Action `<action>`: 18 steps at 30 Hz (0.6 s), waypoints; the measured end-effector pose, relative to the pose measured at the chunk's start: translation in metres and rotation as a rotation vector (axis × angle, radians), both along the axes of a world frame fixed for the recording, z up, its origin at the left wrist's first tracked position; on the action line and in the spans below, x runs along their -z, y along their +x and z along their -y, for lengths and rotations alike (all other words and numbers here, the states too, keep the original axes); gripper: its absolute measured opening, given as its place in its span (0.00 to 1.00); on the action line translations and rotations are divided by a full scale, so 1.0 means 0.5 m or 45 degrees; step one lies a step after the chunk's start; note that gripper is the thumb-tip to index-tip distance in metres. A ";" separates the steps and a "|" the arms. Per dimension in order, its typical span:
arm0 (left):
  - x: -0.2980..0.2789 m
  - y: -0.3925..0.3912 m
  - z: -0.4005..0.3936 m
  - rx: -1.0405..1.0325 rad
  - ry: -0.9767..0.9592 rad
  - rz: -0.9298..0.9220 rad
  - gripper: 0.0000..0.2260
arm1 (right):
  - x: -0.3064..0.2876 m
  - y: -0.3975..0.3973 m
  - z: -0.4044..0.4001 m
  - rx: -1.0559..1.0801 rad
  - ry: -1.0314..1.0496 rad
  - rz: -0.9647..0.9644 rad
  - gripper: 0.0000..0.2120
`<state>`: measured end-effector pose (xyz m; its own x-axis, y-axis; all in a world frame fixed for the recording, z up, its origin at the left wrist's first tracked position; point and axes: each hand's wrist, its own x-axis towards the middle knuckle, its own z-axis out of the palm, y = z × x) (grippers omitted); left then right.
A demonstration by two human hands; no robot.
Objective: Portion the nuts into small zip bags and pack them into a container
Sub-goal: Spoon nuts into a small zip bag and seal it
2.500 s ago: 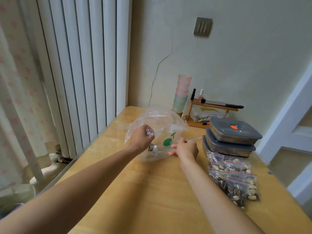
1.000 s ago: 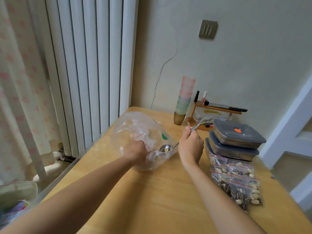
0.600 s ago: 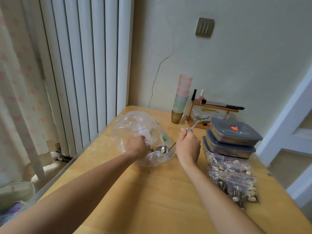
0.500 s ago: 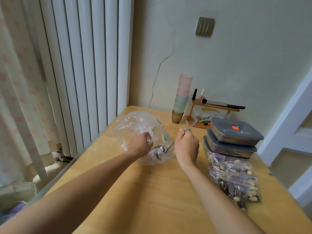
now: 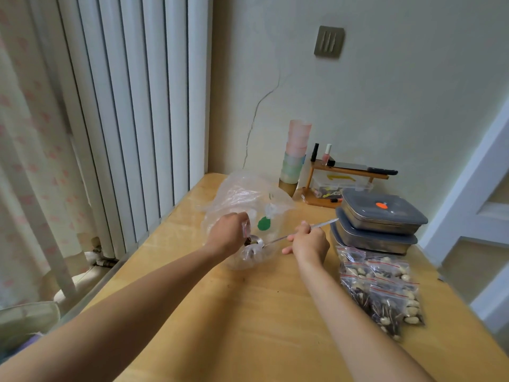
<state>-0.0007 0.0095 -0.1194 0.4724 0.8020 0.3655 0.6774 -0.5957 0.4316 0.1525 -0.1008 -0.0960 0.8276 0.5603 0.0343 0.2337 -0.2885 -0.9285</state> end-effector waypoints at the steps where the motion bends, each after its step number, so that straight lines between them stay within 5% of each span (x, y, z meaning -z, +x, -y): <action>1: 0.002 -0.005 -0.001 -0.054 -0.021 -0.028 0.07 | 0.003 0.003 0.001 -0.002 0.019 -0.019 0.18; 9: 0.017 -0.060 -0.012 -0.236 -0.448 -0.106 0.07 | -0.025 0.011 0.006 0.019 0.108 -0.001 0.20; 13: 0.006 -0.069 -0.014 -0.235 -0.311 0.020 0.16 | -0.055 0.010 -0.001 0.007 0.162 0.034 0.20; 18: -0.007 -0.070 -0.013 -0.228 -0.239 0.072 0.15 | -0.087 -0.007 -0.005 -0.090 0.252 0.090 0.20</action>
<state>-0.0355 0.0157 -0.1158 0.3002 0.9272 0.2240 0.7364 -0.3746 0.5634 0.1491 -0.0984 -0.0524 0.7783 0.5932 0.2057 0.3133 -0.0831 -0.9460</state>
